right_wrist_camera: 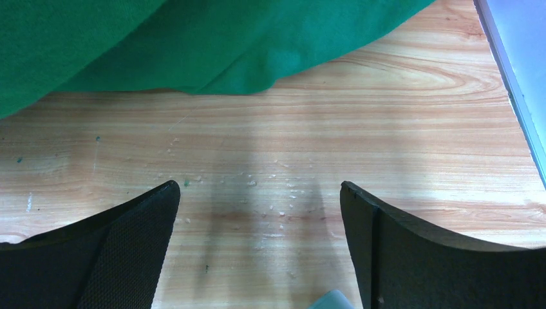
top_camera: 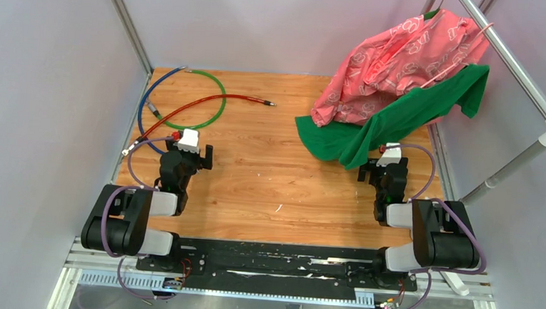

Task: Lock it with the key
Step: Pick up the lock from the center of the board.

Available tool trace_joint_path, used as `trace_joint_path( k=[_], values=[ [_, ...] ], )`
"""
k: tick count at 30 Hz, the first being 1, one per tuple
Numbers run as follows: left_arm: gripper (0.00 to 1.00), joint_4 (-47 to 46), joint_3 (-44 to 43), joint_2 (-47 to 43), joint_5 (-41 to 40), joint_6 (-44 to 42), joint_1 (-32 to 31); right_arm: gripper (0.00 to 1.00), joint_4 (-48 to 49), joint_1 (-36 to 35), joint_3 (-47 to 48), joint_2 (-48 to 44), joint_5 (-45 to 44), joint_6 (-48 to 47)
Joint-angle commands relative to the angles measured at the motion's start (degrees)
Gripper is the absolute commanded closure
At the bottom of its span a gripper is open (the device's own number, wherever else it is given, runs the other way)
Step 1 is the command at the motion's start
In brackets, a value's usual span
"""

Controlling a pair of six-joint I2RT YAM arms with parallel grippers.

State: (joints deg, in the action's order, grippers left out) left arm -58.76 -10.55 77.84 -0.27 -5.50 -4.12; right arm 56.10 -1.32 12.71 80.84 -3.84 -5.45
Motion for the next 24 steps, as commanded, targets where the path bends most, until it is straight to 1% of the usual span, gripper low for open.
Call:
trace_joint_path(
  k=[1,3,5,7,8,9,10,11,12,13,14,16,17,18,19,20,21,22,24],
  values=[
    [0.00,-0.6,-0.7,-0.5,-0.6,0.2,0.5,0.04,1.1,0.8,1.0,-0.4,0.3,-0.6],
    [0.00,-0.6,-0.9,-0.5,-0.6,0.2,0.5,0.06,2.0,0.8,0.8,-1.4,0.0,-0.5],
    [0.00,-0.3,-1.0,-0.5,-0.4,0.1,0.6,0.07,-1.3,0.8,0.7,-5.5,-0.6,-0.2],
    [0.00,0.6,-1.8,-0.4,-1.0,1.2,1.2,0.07,-9.0,0.8,1.6,-11.8,-1.5,1.3],
    [0.00,5.3,-3.7,-1.0,-3.0,2.3,1.7,0.07,-13.3,0.8,2.4,-14.9,-1.1,2.7],
    [0.00,11.6,-6.8,-2.0,-2.9,3.1,2.1,0.07,-17.5,0.7,3.5,-18.0,0.1,3.7],
    [0.00,20.5,-11.2,-2.6,-1.3,3.5,3.1,0.07,-21.2,0.7,4.4,-20.5,1.8,4.3],
    [0.01,29.8,-17.5,-2.6,4.9,2.9,4.8,0.07,-25.0,0.7,5.4,-23.1,3.9,5.0],
    [0.03,39.7,-24.0,-2.0,9.8,0.0,6.5,0.07,-26.5,0.7,6.3,-25.0,6.1,6.4],
    [0.06,47.3,-31.8,-1.4,12.2,-3.9,7.5,0.07,-29.2,0.8,7.8,-27.2,7.5,7.5],
    [0.07,54.1,-35.4,-0.8,13.5,-5.4,7.9,0.07,-31.9,0.8,8.7,-28.2,8.9,8.5],
    [0.07,67.4,-47.6,1.3,18.4,-13.5,9.1,0.07,-37.4,0.7,12.3,-30.8,12.4,9.8],
    [0.08,76.2,-53.9,3.2,21.0,-18.8,9.1,0.07,-39.8,0.7,13.8,-31.5,14.6,10.0],
    [0.10,85.2,-60.1,7.4,23.4,-23.5,9.1,0.07,-41.6,0.6,15.0,-32.1,17.4,10.1],
    [0.14,95.7,-67.1,11.3,24.4,-27.2,9.1,0.07,-43.4,0.6,16.2,-32.5,20.6,10.1],
    [0.18,102.1,-73.4,15.0,23.5,-28.6,9.1,0.07,-44.8,0.5,17.0,-32.8,22.2,10.3],
    [0.21,105.3,-78.9,18.9,21.0,-29.6,9.1,0.07,-45.8,0.4,17.7,-33.2,23.1,10.5],
    [0.23,109.9,-83.6,22.3,18.1,-30.6,9.1,0.07,-46.3,0.4,18.0,-33.5,24.5,10.8],
    [0.22,111.0,-88.2,26.8,10.8,-33.1,9.1,0.07,-46.5,0.1,18.1,-34.2,26.0,11.1]
  ],
)
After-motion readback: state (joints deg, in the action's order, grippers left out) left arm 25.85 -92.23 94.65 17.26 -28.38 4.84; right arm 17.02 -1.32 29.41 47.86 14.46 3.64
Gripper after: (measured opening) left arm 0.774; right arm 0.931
